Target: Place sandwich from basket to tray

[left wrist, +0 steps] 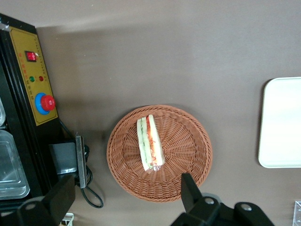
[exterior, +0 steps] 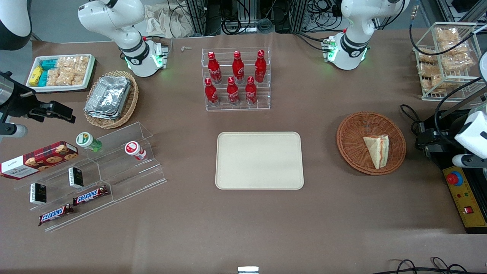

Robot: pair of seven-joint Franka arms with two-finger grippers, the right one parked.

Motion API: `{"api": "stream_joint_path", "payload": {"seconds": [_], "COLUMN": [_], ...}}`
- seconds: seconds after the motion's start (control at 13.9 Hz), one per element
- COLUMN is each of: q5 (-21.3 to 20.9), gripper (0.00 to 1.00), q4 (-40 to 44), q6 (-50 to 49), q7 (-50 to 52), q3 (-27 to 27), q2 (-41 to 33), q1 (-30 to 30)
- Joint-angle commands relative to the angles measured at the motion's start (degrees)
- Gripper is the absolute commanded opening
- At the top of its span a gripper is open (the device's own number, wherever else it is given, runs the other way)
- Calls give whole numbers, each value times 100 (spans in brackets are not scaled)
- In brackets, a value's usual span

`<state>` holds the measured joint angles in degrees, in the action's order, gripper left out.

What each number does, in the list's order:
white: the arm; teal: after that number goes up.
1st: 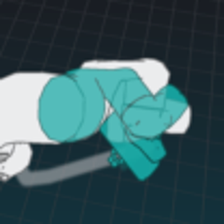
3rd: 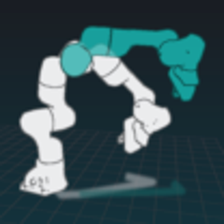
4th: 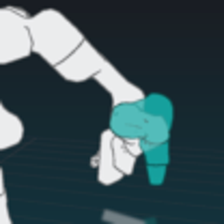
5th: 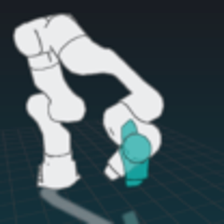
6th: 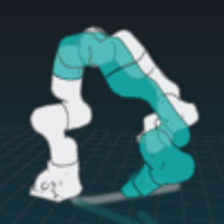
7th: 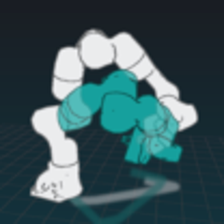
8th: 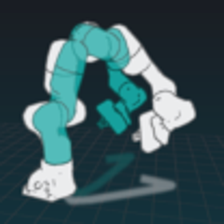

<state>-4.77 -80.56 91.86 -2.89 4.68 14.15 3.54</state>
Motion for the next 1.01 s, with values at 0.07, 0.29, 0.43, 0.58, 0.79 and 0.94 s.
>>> {"api": "stream_joint_path", "payload": {"seconds": [0.07,0.29,0.43,0.58,0.79,0.94], "q5": [-24,-42,11,37,46,55], "gripper": [100,100,100,100,100,100], "q4": [137,128,84,58,-590,-1475], "q6": [-133,-133,-185,-466,-240,347], "q7": [166,157,192,192,210,210], "q3": [-20,-20,-20,-38,-38,-64], "q2": [8,17,0,-53,-421,-894], "q1": [-99,-99,-99,-73,-38,-20]}}
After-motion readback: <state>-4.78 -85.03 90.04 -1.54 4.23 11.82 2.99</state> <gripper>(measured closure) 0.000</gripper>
